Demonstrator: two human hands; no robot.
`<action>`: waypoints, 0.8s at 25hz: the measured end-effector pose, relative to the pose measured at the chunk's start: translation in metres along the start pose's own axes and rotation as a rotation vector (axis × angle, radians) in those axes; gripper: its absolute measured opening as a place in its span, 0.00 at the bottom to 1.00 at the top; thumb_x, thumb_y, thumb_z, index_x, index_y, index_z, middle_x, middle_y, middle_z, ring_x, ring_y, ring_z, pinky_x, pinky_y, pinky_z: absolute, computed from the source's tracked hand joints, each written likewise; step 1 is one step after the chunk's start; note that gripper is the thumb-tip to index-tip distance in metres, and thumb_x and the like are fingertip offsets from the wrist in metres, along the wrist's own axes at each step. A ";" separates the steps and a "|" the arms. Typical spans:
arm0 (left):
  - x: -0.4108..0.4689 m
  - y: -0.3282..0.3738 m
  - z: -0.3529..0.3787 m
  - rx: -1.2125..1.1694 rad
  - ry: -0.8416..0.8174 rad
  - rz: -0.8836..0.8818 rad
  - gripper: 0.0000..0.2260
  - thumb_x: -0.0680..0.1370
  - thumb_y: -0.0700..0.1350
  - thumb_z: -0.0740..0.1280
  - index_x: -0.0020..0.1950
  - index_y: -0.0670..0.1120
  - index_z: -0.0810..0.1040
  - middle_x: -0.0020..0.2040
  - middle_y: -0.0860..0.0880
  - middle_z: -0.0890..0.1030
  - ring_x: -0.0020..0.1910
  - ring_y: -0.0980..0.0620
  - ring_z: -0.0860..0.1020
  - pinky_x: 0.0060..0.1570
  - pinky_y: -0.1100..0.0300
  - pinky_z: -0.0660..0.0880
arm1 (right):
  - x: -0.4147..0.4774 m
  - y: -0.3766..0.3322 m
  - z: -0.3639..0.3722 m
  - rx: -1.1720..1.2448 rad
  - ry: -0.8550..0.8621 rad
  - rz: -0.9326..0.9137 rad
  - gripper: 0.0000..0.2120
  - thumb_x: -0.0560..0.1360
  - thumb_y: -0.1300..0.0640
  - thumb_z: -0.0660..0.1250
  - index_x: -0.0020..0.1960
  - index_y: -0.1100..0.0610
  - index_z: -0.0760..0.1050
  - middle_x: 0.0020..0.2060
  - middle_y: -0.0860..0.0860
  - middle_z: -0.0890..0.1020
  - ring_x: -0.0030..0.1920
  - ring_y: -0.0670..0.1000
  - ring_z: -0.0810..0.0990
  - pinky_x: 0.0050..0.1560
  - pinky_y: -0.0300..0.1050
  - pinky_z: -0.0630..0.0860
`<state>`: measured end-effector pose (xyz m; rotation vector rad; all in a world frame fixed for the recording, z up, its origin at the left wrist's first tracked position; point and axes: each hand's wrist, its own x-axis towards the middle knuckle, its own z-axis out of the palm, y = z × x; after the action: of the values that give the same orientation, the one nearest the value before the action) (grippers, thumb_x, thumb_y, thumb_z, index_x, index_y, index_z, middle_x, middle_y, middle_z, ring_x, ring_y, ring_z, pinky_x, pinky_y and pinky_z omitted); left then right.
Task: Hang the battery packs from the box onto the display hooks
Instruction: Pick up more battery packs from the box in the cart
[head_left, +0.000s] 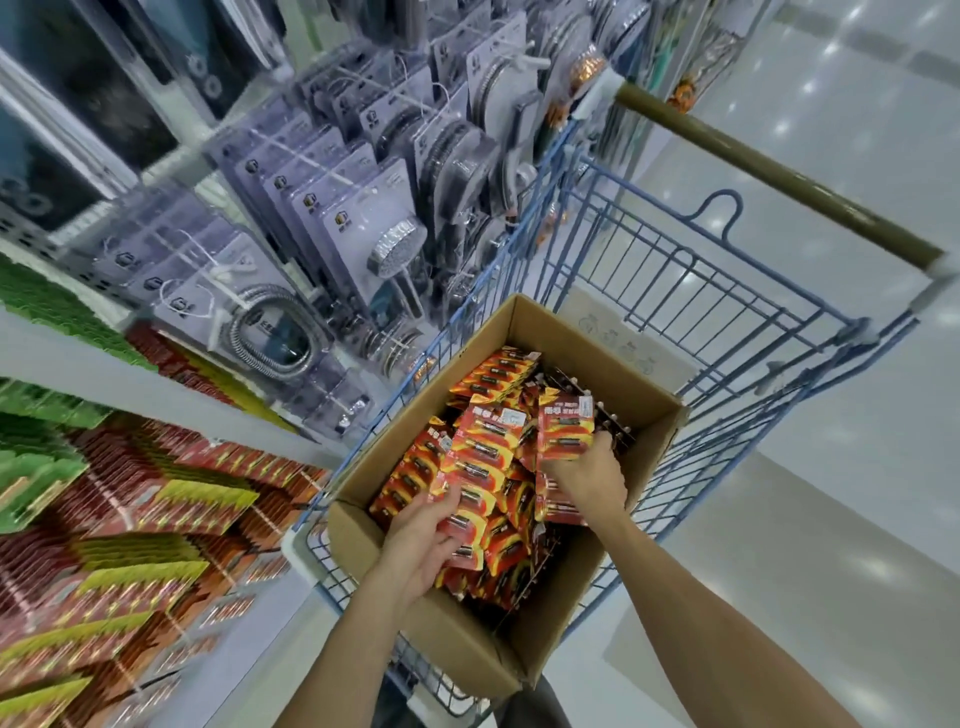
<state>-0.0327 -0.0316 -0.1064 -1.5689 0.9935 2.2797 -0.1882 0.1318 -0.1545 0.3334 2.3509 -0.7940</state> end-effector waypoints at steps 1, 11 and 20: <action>-0.007 0.001 -0.002 -0.010 -0.009 0.027 0.15 0.78 0.43 0.74 0.64 0.46 0.78 0.52 0.42 0.88 0.49 0.43 0.87 0.49 0.44 0.83 | -0.006 0.001 -0.002 0.076 -0.035 -0.018 0.42 0.65 0.40 0.80 0.68 0.53 0.61 0.62 0.53 0.77 0.61 0.57 0.79 0.66 0.59 0.75; -0.150 0.009 -0.079 -0.055 -0.147 0.474 0.29 0.71 0.32 0.77 0.70 0.49 0.76 0.59 0.39 0.85 0.52 0.38 0.85 0.40 0.46 0.84 | -0.173 -0.069 -0.035 0.468 -0.397 -0.485 0.32 0.65 0.53 0.84 0.63 0.46 0.72 0.53 0.46 0.85 0.49 0.44 0.86 0.51 0.46 0.80; -0.295 0.030 -0.195 -0.360 0.120 0.822 0.19 0.70 0.44 0.73 0.62 0.51 0.81 0.53 0.42 0.87 0.44 0.42 0.87 0.34 0.52 0.83 | -0.355 -0.147 0.006 0.666 -0.689 -0.714 0.13 0.74 0.60 0.72 0.58 0.57 0.79 0.49 0.56 0.87 0.46 0.58 0.87 0.40 0.45 0.83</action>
<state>0.2209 -0.1170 0.1264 -1.6385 1.5515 3.0695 0.0283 -0.0005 0.1343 -0.4908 1.4711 -1.7016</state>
